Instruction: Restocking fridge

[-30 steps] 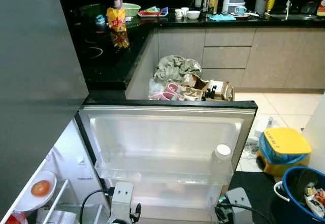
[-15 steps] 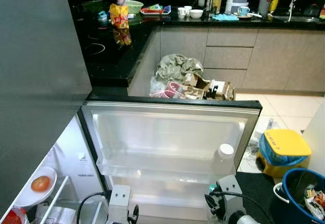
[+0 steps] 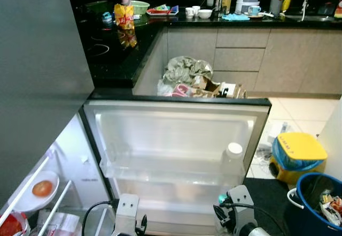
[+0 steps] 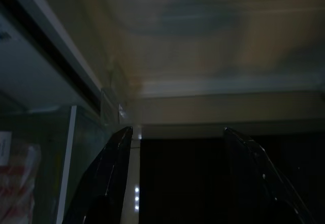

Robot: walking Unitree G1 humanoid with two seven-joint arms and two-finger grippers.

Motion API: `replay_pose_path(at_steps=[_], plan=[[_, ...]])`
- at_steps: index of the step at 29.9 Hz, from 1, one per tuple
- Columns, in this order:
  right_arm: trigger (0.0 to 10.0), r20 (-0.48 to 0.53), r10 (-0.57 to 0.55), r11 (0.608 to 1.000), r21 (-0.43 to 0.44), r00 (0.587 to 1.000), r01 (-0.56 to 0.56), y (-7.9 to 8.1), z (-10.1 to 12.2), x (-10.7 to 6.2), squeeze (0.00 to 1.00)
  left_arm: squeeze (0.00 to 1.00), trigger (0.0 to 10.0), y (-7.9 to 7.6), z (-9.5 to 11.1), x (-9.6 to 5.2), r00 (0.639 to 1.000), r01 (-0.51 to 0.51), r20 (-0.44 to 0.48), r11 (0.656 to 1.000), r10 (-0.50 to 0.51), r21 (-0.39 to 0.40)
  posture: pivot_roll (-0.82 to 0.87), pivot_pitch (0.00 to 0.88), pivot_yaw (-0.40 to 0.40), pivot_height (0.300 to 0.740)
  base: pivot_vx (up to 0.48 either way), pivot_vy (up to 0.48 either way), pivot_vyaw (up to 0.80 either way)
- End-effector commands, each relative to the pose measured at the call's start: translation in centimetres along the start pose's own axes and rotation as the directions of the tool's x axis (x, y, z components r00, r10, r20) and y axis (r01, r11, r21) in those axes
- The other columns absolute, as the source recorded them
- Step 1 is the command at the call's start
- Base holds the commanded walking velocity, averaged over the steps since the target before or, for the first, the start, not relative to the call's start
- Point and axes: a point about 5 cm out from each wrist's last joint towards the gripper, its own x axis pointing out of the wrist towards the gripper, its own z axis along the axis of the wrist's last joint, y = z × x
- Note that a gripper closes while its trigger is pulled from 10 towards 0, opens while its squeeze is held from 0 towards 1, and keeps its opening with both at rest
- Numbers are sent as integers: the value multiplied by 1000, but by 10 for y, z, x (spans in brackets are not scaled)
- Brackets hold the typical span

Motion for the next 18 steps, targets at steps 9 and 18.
replay_pose_path(at_steps=[9, 18], plan=[[10000, 104, -28, 1000, 9, 994, 27, -3, 12, 0, 0, 0, 10000, 4, -4, -2, 1000, 1, -16, 1000, -1, 21, -26, 107, 7, 630, 0, 0, 0], [10000, 184, -48, 998, -26, 982, 54, -5, 31, 4, 0, 0, 10000, 8, -6, -4, 1000, -2, -13, 999, 2, 33, -18, 107, 8, 630, 0, 0, 0]])
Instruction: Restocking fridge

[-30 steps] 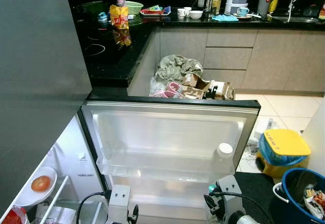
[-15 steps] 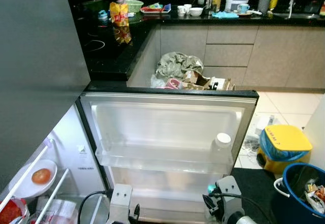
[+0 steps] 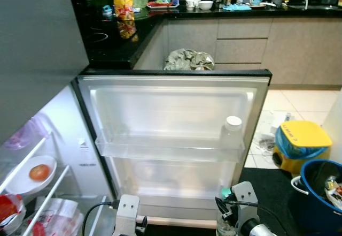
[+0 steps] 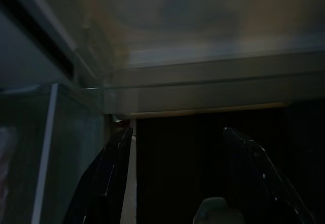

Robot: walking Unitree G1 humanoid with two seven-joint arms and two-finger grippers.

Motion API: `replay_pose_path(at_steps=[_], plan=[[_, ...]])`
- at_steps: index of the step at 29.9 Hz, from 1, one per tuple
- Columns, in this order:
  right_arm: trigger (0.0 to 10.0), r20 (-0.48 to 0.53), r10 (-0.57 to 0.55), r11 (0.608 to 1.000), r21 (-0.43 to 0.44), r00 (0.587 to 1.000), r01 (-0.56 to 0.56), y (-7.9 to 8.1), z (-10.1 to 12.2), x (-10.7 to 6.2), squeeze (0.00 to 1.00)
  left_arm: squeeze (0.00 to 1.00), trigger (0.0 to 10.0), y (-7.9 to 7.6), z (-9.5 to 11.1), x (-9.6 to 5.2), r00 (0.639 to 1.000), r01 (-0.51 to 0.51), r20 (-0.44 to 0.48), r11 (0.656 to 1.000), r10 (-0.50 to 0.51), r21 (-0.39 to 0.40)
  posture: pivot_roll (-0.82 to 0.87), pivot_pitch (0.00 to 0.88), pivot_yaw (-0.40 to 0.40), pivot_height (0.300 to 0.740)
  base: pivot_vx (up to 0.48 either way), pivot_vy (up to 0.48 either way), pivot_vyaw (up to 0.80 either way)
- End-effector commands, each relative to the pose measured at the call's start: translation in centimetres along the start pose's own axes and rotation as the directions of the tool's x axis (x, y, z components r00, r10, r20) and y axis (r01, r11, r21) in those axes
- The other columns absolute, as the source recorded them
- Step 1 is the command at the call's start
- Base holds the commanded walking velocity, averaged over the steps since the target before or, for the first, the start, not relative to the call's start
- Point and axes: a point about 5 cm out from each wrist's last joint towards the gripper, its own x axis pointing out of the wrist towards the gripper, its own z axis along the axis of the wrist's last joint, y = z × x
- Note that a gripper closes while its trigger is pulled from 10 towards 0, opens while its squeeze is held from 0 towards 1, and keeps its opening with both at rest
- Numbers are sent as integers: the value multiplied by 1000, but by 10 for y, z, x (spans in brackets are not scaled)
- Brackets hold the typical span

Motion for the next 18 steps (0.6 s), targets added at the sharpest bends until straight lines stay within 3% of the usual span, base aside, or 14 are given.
replay_pose_path(at_steps=[1, 7, 18], plan=[[10000, 60, -5, 1000, -15, 998, 6, 0, 13, 5, 0, 0, 10000, 8, -1, -2, 1000, -9, -2, 1000, 9, 25, -18, 107, 8, 630, 0, 0, 0], [10000, 142, 13, 999, 33, 990, -18, -1, 41, 16, 0, 0, 10000, 12, 2, -2, 1000, -14, 8, 1000, 14, 28, -11, 113, 10, 620, 0, 0, 0], [10000, 174, 30, 999, 39, 984, -37, -4, 55, 21, 0, 0, 10000, 13, 1, -3, 1000, -19, 9, 999, 19, 26, 6, 131, 3, 620, 0, 0, 0]])
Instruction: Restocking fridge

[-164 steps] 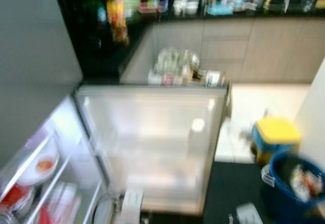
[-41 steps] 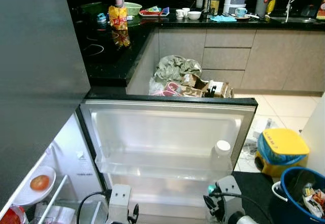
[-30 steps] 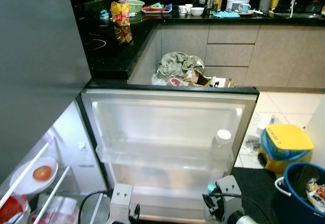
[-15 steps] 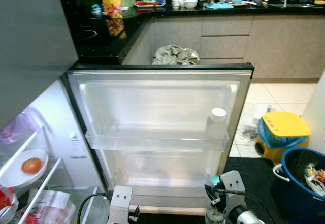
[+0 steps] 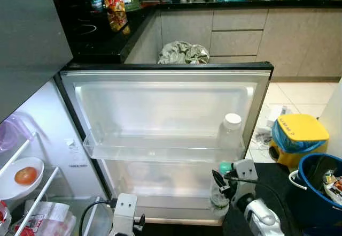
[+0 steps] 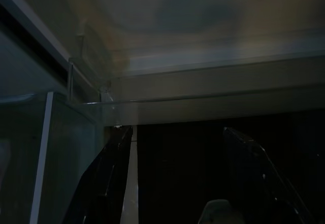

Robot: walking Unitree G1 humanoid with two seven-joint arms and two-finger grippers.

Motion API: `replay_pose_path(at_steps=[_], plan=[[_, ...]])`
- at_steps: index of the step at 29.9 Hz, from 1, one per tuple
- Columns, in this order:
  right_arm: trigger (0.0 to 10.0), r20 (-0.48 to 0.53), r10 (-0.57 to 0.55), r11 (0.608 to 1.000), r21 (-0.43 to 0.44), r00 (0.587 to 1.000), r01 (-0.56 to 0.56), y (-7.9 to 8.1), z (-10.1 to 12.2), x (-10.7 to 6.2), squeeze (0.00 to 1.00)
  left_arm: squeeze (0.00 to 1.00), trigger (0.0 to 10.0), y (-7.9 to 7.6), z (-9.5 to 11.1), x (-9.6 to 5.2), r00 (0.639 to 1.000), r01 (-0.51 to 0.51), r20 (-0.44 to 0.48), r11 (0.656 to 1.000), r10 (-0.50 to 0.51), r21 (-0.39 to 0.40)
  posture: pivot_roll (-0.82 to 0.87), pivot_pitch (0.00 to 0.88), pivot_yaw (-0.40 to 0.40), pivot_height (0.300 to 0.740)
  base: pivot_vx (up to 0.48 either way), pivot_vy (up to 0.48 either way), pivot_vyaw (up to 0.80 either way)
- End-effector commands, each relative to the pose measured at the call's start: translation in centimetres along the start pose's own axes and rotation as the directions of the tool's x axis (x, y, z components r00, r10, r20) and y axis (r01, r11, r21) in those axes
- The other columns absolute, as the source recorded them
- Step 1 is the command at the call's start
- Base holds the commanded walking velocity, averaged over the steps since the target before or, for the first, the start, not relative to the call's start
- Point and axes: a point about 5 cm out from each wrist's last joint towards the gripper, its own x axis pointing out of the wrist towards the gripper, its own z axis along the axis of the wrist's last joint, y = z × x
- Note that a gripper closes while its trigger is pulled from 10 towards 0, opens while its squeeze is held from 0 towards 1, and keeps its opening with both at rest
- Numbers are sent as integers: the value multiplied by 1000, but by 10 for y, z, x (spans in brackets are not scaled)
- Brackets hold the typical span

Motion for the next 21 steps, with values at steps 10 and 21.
replay_pose_path(at_steps=[10, 21], plan=[[10000, 6, 54, 998, -33, 999, -53, 7, 2, 4, 0, 0, 10000, 16, -4, -7, 1000, -22, -1, 999, 22, 28, 32, 154, 2, 595, 0, 0, 0], [10000, 29, 77, 991, -109, 997, -73, 17, 5, 7, 0, 0, 10000, 16, -5, -10, 1000, -22, 2, 999, 22, 34, 39, 164, -2, 585, 0, 0, 0]])
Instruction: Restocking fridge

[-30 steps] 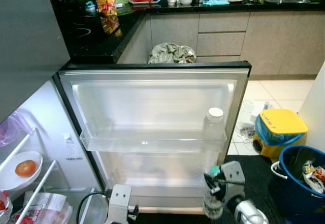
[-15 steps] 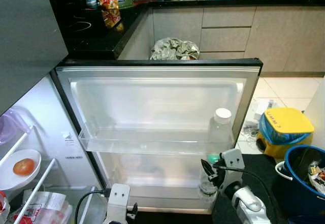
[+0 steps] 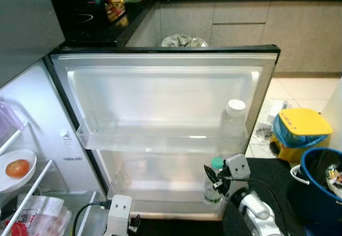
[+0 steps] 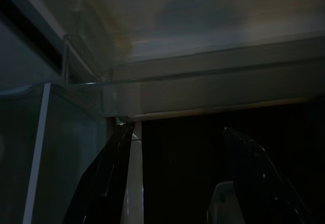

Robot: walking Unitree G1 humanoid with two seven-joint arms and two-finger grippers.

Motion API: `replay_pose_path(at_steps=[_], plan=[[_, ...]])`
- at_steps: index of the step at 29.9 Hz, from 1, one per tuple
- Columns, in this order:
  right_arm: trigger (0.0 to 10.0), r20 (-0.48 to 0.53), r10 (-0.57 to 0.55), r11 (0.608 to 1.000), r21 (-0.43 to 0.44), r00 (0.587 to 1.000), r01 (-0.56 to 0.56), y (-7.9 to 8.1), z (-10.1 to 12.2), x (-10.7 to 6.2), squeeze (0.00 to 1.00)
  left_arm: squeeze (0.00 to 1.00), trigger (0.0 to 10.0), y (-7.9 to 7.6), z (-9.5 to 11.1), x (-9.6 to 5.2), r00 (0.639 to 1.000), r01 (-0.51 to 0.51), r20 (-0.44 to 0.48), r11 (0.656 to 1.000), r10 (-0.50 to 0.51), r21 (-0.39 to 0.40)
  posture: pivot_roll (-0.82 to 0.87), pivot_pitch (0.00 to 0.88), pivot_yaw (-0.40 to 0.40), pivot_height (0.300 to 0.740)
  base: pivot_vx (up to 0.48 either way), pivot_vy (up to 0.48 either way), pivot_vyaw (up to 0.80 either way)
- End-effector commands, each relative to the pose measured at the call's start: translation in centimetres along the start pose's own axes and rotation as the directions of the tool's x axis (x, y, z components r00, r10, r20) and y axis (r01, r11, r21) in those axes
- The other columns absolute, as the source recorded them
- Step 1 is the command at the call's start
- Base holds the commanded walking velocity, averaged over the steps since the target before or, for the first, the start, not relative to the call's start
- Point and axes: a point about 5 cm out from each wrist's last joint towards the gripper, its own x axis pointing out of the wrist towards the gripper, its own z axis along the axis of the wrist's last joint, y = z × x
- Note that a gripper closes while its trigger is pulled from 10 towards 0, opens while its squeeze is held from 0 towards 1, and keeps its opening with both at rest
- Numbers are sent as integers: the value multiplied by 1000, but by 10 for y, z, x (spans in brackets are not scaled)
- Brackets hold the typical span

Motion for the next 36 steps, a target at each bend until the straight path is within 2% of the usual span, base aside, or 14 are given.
replay_pose_path(at_steps=[1, 8, 11, 15, 27, 36], plan=[[10000, -17, 3, 1000, -25, 1000, -3, 3, -5, -2, 0, 0, 10000, 4, -4, -3, 1000, -2, -15, 1000, 2, 15, 39, 164, -2, 585, 0, 0, 0], [10000, 16, 13, 999, -32, 1000, -12, 3, 2, 2, 0, 0, 10000, 3, -4, -4, 1000, 3, -12, 1000, -2, 17, 39, 170, -3, 585, 0, 0, 0], [10000, 76, 18, 999, -41, 997, -15, 2, 15, 6, 0, 0, 10000, 4, -3, -5, 1000, 3, -9, 1000, -3, 19, 41, 173, -3, 585, 0, 0, 0], [10000, 100, 14, 999, -49, 995, -9, 1, 20, 8, 0, 0, 10000, 5, -3, -5, 1000, 3, -10, 1000, -3, 22, 41, 173, -3, 585, 0, 0, 0], [10000, 152, -2, 992, -125, 988, 21, -2, 33, 12, 0, 0, 10000, 10, 0, -6, 1000, 2, 7, 1000, -3, 29, 61, 193, 5, 585, 0, 0, 0], [10000, 169, 6, 987, -161, 986, 22, 4, 33, 14, 0, 0, 10000, 15, 7, -8, 999, 6, 43, 999, -8, 40, 93, 226, 13, 585, 0, 0, 0]])
